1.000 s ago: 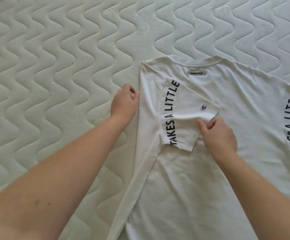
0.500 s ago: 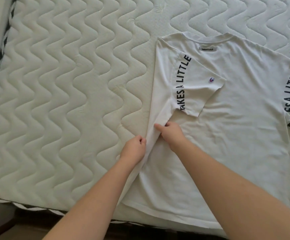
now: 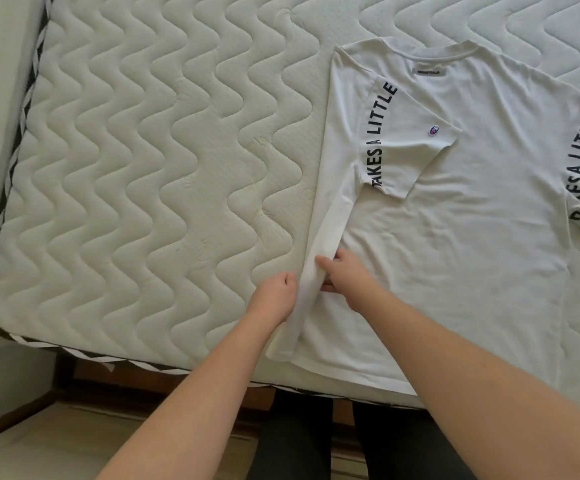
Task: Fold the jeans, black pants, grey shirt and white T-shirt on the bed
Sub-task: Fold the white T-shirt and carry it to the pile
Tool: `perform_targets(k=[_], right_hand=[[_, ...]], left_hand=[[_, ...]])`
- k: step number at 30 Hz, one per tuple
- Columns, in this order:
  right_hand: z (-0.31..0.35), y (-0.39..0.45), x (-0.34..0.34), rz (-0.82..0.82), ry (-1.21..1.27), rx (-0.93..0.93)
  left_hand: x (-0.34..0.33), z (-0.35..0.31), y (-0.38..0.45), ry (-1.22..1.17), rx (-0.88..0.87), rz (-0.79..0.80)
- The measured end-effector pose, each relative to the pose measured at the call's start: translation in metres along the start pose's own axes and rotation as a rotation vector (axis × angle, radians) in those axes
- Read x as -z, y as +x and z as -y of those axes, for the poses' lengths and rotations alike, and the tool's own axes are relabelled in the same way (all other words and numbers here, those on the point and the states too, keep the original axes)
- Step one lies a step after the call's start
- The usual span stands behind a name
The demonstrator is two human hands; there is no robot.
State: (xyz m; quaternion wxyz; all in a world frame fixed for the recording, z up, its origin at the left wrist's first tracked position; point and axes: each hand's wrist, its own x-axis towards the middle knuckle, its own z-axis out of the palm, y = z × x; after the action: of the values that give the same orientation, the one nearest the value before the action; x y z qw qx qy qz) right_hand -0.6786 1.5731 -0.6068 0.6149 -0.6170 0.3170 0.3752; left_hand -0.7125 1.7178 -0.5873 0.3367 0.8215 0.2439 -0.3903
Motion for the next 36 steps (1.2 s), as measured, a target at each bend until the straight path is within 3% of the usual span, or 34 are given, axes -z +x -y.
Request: perform_targets(k=[2,7,13,17,19,24,26,31,36], right_hand=[[-0.006,-0.008,0.009,-0.121,-0.155,0.118],[-0.026,-0.023,0.034,-0.302,-0.289,0.124],[-0.065,-0.034,0.029,0.045,-0.287,-0.090],[-0.078,-0.045,0.026,-0.091,-0.493,0.056],[-0.087,-0.051,0.026,-0.146,-0.445,0.098],[-0.118,-0.065,0.029,-0.034,-0.656,-0.056],[-0.127,-0.070,0.029,-0.013,-0.561,-0.108],[-0.136,-0.083,0.033,-0.134,-0.630,-0.002],[-0.139,-0.087,0.030,-0.100,-0.768,-0.101]], left_hand=[[-0.003,0.002,-0.007,-0.167,0.038,0.063],[-0.016,0.016,-0.009,0.000,-0.051,-0.044],[-0.040,0.031,-0.007,0.024,-0.001,0.005],[-0.047,0.040,-0.009,-0.015,0.017,0.035],[-0.051,0.043,-0.012,-0.077,0.024,0.078],[-0.062,0.055,-0.024,0.029,0.036,0.132],[-0.065,0.060,-0.028,0.081,0.031,0.123],[-0.070,0.073,-0.038,0.048,0.051,0.134],[-0.074,0.079,-0.043,0.110,0.058,0.112]])
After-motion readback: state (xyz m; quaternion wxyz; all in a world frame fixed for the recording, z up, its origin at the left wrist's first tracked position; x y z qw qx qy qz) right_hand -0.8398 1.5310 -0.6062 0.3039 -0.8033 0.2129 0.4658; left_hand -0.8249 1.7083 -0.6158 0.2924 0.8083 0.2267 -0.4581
